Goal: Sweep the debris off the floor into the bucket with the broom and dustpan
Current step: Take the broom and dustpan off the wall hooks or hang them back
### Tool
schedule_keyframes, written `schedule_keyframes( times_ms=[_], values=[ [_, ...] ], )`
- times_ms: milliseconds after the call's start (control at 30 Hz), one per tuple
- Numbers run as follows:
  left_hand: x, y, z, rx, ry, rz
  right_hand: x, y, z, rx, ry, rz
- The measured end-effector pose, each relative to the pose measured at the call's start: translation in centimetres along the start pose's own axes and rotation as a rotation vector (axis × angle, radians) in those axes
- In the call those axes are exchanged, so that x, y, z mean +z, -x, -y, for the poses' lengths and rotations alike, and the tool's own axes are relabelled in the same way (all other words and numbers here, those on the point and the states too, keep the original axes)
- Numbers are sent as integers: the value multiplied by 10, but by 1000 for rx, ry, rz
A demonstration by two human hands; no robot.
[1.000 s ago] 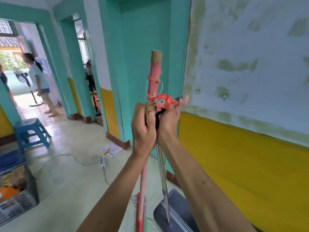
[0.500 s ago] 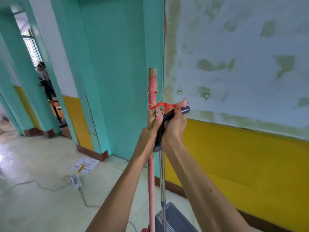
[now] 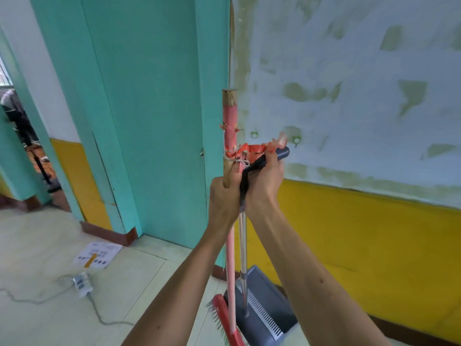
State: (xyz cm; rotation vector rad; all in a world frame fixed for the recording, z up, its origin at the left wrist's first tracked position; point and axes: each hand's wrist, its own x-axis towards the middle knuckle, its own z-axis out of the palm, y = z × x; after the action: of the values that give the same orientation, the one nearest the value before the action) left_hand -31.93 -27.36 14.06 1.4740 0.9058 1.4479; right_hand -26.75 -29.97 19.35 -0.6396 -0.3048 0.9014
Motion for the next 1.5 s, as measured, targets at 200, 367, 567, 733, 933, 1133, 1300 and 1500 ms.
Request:
schedule_keyframes(
  times_ms=[200, 367, 567, 733, 933, 1133, 1300, 1500],
  values=[
    [39, -36, 30, 48, 191, 323, -40, -38, 47, -614, 487, -44],
    [72, -69, 70, -86, 174, 316, -72, -82, 83, -1334, 1300, 382],
    [125, -95, 99, -65, 69, 289, -66, -138, 56, -1004, 1452, 399],
    [149, -120, 104, -86, 71, 260, -73, -184, 63, -929, 1543, 352],
    [168, -143, 126, -111, 81, 329, -72, -213, 85, -732, 1500, 286],
    [184, -161, 148, -177, 280, 445, -66, -249, 83, -331, 1266, 187],
    [202, -176, 153, -253, 247, 480, -68, -266, 83, -303, 1066, 64],
    [225, -180, 168, -200, 226, 587, -86, -284, 106, -364, 1152, -2]
  ],
)
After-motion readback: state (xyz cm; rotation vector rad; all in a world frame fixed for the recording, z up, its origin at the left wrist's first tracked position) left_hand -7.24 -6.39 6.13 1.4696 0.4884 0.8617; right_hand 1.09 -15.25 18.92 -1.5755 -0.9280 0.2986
